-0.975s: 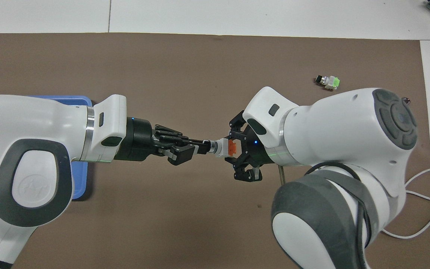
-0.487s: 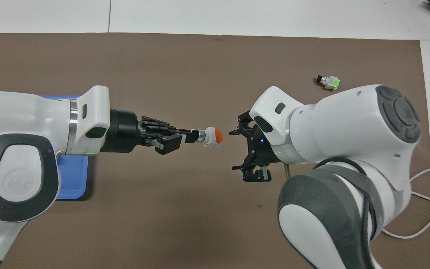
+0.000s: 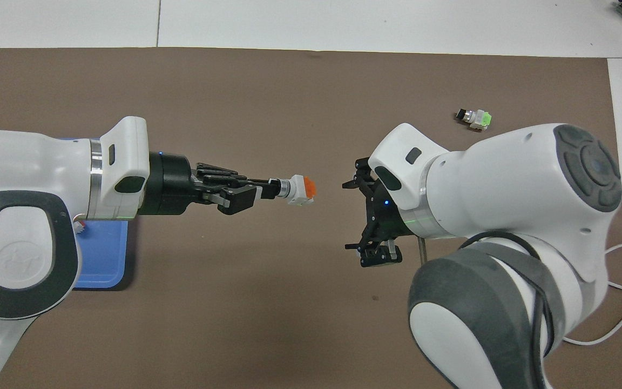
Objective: Turn and place switch with both arms
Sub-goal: 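Carry the switch to the blue tray while the right gripper withdraws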
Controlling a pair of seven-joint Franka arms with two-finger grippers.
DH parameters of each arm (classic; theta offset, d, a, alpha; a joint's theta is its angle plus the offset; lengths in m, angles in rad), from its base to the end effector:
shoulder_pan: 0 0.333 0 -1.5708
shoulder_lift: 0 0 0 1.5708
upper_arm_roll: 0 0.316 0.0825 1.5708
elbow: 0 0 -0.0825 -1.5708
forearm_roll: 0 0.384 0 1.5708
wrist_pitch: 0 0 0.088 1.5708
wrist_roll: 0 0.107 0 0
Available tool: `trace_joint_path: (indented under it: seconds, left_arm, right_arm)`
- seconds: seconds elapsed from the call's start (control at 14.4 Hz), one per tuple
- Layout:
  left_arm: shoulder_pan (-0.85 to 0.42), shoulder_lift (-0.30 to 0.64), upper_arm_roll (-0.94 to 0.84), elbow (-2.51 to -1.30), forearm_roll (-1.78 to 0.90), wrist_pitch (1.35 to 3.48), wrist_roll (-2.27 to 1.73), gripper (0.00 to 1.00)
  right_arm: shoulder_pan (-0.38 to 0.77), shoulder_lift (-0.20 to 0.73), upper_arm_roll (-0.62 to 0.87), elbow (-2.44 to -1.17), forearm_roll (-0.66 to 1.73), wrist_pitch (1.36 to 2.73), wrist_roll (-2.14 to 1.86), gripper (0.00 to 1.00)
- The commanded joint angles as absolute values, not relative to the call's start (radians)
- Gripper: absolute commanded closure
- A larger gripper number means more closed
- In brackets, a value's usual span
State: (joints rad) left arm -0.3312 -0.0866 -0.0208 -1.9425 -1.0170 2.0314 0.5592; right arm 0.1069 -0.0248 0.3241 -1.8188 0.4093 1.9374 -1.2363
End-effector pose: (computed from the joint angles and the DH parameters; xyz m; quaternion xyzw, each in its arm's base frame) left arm 0.5084 -0.2385 0.5618 0.8597 -0.2238 0.1231 0.4423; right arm 0.5070 0.2650 0.5576 -0.7007 -0.6840 -0.1388 0.1480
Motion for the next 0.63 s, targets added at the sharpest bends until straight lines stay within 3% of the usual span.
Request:
trace_joint_path:
  seconds: [0.0,0.56]
  left_arm:
    - [-0.278,-0.068,-0.026,-1.913,-0.915,2.036,0.506,1.0]
    - [-0.12,-0.067,-0.026,-1.916,-0.499,1.993,0.491,1.0]
  right_arm:
    - [0.08,-0.058,0.322,-1.836,0.361,1.902,-1.143,0.0]
    - [0.023,-0.055,0.319,-1.804,0.288,1.875,-0.841,0.0]
